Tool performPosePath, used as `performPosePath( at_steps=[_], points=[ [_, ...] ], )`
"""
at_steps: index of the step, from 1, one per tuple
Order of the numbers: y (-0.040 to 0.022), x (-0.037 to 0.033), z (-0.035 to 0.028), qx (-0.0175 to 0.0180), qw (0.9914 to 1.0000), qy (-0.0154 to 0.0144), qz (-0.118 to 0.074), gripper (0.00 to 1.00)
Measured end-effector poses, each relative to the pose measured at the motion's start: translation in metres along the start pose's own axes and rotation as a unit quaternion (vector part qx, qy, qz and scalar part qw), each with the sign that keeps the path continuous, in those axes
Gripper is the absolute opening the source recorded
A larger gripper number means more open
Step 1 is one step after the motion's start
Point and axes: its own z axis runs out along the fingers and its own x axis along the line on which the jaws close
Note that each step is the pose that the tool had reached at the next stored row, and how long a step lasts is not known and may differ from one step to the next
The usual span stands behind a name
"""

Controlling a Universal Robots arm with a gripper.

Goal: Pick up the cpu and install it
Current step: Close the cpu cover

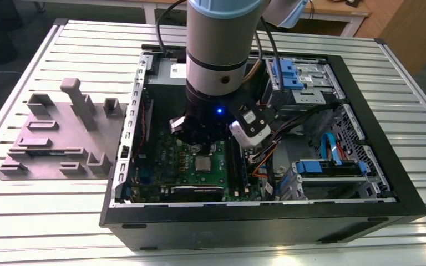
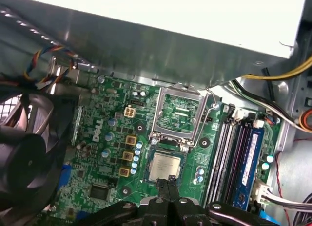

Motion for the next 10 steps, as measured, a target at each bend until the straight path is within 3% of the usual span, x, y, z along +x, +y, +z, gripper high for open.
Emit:
performPosePath(
  at_steps=[10],
  points=[
    [0.0000,0.0000,0.0000,0.0005,0.99916,-0.0002,-0.041,0.10]
  ],
)
